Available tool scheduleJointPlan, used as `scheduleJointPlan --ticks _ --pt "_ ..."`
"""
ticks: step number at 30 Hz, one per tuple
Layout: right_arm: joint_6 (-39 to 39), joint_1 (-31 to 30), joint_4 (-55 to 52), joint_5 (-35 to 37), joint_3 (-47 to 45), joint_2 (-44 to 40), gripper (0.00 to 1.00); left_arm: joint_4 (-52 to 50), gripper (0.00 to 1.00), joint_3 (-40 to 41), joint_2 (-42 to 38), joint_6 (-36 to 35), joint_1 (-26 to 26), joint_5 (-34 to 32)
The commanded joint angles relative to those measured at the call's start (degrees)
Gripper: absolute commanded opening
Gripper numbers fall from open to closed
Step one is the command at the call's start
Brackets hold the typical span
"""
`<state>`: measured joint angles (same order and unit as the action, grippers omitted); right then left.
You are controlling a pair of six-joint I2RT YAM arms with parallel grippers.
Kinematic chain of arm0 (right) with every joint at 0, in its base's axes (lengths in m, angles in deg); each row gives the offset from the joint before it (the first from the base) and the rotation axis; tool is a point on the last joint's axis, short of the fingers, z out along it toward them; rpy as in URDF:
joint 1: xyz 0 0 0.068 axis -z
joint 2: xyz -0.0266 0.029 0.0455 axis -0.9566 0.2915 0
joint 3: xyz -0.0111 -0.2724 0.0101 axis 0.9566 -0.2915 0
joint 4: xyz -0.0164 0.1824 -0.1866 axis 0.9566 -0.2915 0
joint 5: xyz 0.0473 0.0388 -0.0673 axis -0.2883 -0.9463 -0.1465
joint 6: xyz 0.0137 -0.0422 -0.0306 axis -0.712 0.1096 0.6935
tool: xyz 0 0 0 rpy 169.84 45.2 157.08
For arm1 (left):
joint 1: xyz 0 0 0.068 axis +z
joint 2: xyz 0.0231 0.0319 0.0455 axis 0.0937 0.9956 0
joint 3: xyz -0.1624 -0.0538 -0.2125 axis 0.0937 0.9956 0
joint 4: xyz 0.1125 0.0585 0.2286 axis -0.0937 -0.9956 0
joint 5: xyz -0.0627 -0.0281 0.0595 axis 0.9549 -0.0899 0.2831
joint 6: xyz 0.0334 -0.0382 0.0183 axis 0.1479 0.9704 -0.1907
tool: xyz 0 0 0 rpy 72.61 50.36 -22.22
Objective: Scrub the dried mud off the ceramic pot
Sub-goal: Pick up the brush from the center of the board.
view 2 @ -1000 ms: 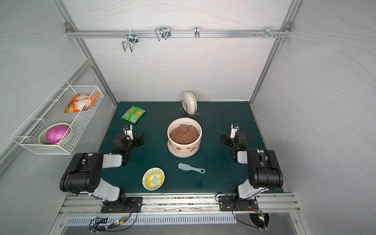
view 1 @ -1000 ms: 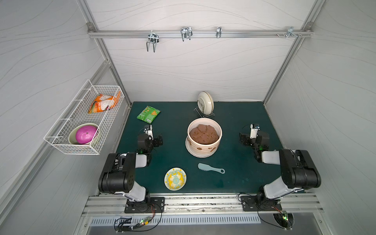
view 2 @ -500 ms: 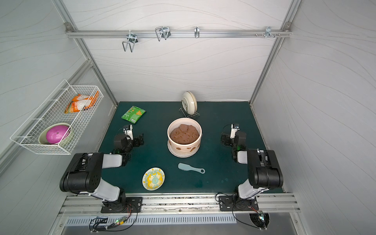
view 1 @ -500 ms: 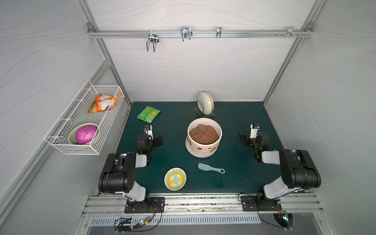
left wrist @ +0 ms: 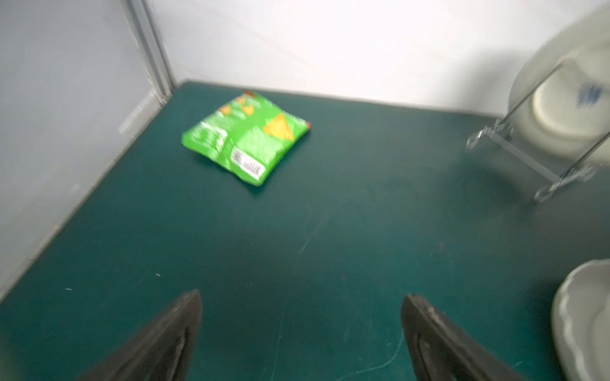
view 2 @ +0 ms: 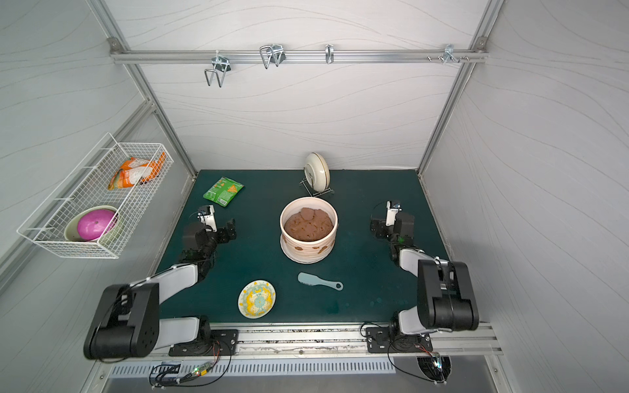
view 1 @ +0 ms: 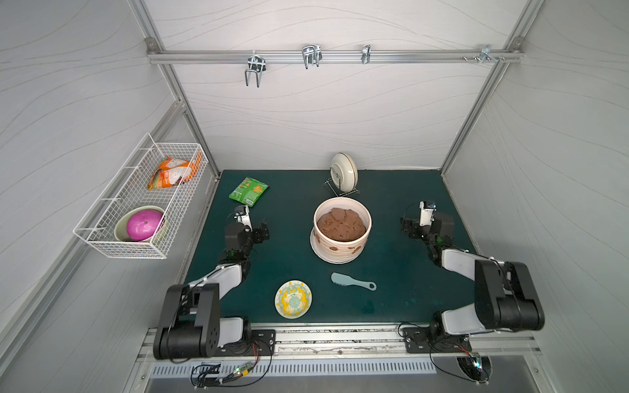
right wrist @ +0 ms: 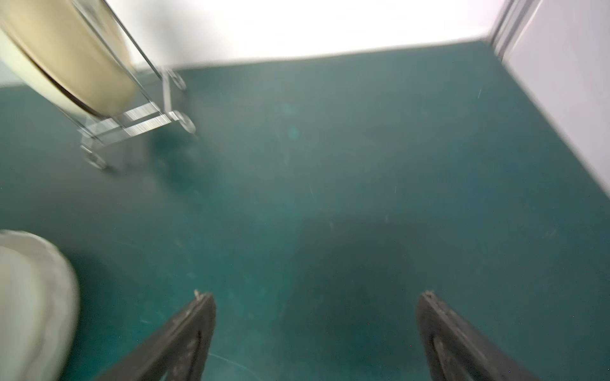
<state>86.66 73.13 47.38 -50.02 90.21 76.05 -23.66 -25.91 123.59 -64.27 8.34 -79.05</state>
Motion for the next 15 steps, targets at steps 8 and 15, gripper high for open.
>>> scheduleJointPlan --ticks 8,15 --pt "-1.59 -2.47 -21.99 -21.65 5.87 -24.35 0.99 -39.12 1.00 -17.86 -16.76 23.16 -8.17 -1.18" --pt "7.94 -16.72 -41.08 -19.15 13.17 -30.53 0.99 -56.33 1.00 -24.66 -20.94 24.35 -13.19 9.96"
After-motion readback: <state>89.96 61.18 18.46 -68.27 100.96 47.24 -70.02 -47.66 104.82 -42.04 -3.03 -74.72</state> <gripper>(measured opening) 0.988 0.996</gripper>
